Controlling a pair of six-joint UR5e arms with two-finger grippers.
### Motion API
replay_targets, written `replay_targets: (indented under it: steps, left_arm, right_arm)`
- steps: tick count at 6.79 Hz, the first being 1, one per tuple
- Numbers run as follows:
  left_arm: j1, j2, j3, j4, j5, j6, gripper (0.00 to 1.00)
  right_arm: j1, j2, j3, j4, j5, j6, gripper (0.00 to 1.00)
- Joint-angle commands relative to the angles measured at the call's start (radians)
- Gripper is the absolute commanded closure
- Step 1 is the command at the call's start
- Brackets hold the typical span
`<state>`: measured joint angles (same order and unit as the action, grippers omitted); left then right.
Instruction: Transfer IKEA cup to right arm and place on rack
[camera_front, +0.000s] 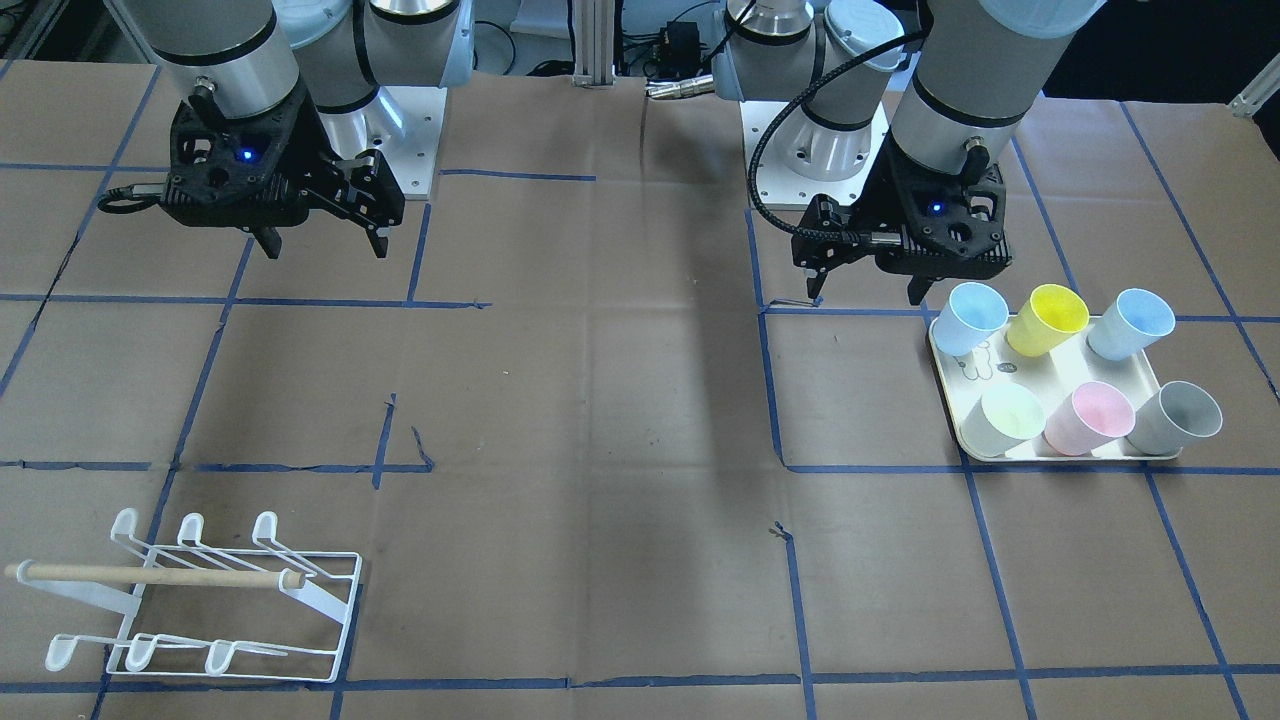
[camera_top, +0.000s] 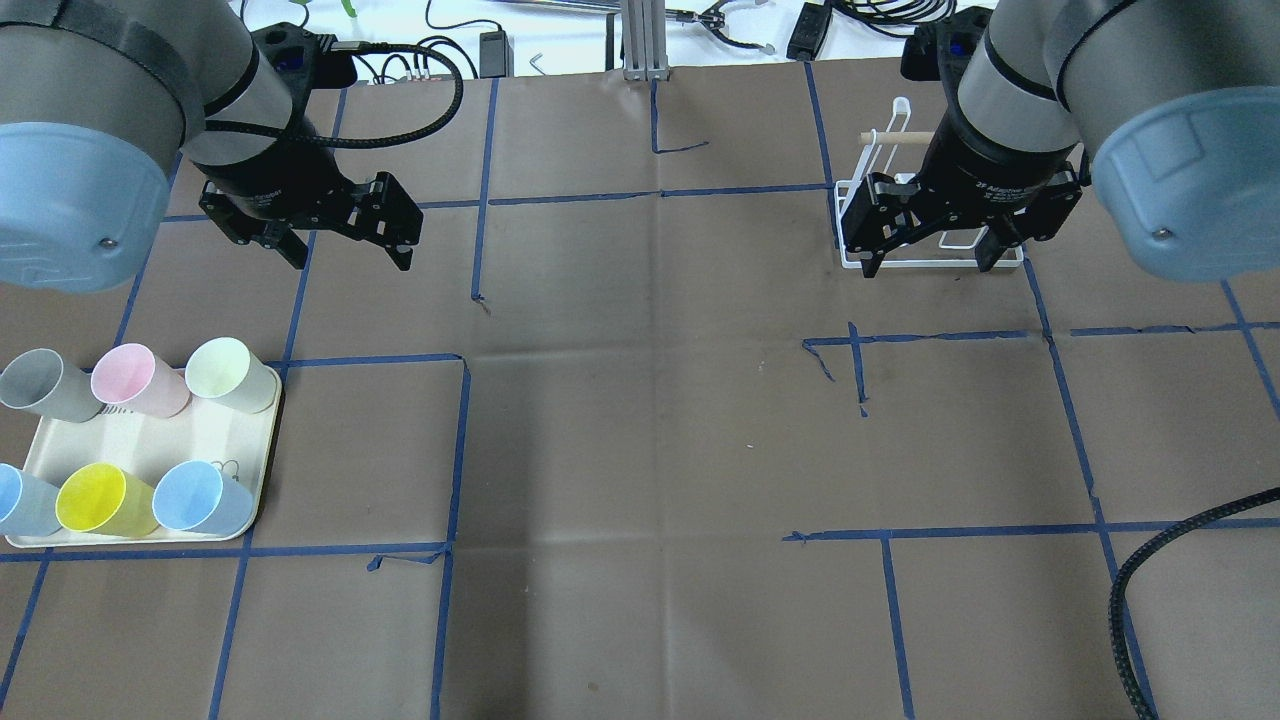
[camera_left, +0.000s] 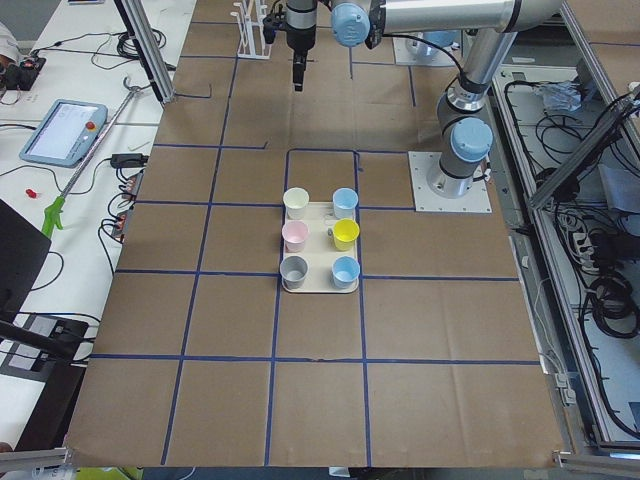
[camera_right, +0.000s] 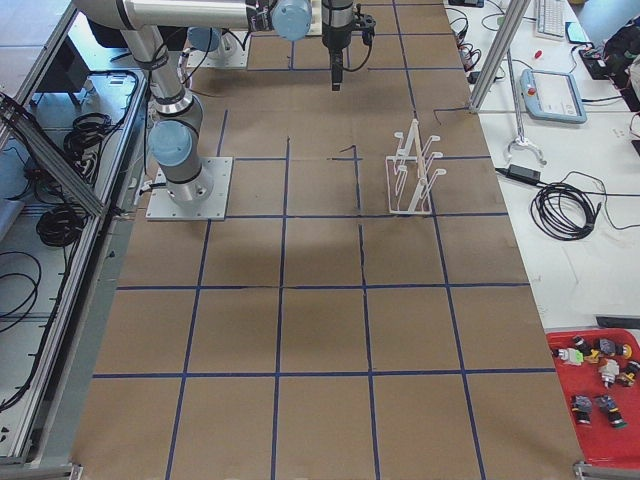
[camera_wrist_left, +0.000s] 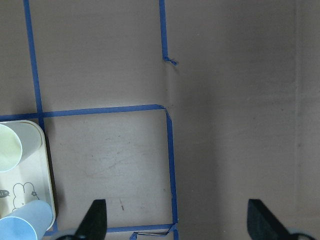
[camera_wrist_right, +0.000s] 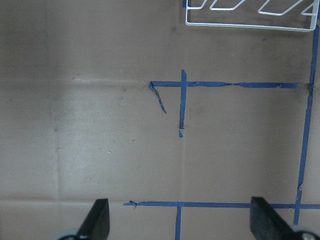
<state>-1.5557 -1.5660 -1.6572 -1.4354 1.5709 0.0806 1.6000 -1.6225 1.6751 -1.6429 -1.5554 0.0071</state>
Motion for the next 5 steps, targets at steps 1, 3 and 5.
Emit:
replay_targets:
  steps: [1,3,5]
  left_arm:
    - [0.005,-0.002,0.002,0.010,0.004,0.063,0.00]
    - [0.148,-0.002,0.014,0.007,-0.002,0.111,0.00]
    - [0.293,-0.017,0.001,0.009,-0.009,0.229,0.00]
  right_arm:
    - [0.000,0.000,0.000,0.000,0.000,0.001,0.00]
    - [0.000,0.000,0.000,0.000,0.000,0.004,0.00]
    - [0.000,0.001,0.000,0.000,0.000,0.004,0.00]
